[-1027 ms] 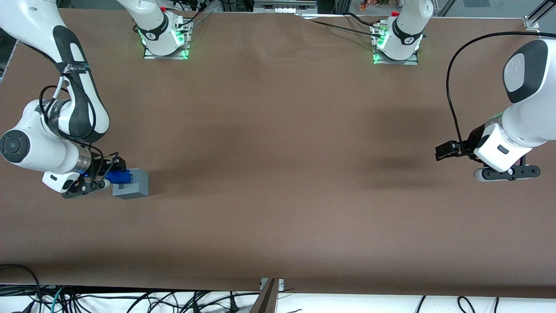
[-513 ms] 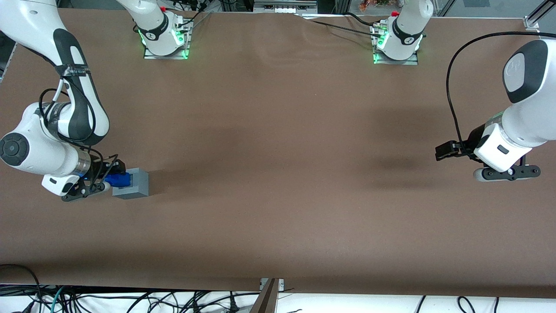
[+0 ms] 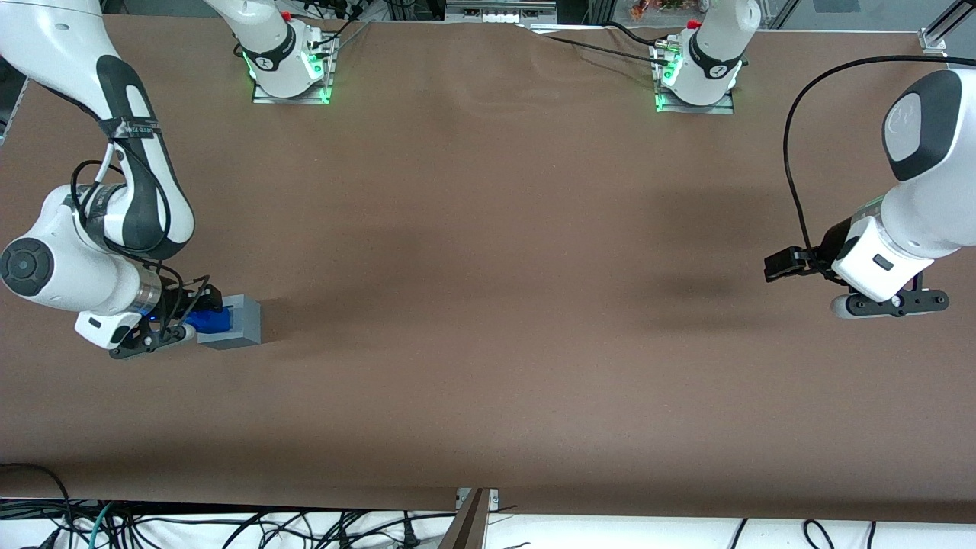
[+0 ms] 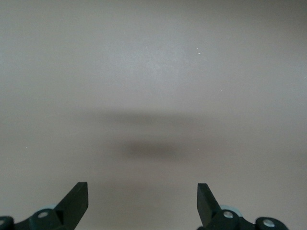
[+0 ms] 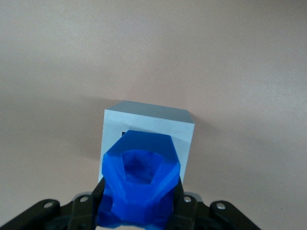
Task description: Insert blue part into gray base with right arm
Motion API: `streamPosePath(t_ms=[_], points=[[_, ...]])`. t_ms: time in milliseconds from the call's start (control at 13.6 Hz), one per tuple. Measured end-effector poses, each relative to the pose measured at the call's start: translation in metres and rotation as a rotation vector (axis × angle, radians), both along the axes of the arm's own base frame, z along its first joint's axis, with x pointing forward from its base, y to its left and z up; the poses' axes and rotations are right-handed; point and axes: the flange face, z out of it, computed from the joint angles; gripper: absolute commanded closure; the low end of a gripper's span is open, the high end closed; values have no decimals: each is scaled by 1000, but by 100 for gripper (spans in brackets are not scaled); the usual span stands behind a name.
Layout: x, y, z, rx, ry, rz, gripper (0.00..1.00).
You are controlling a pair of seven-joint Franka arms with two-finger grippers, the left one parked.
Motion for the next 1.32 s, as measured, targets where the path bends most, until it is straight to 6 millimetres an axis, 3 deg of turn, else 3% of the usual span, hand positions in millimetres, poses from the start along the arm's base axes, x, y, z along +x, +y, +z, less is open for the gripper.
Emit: streamPosePath(t_ms=[1320], points=[[-5,0,-6,-2,44,-59,56]])
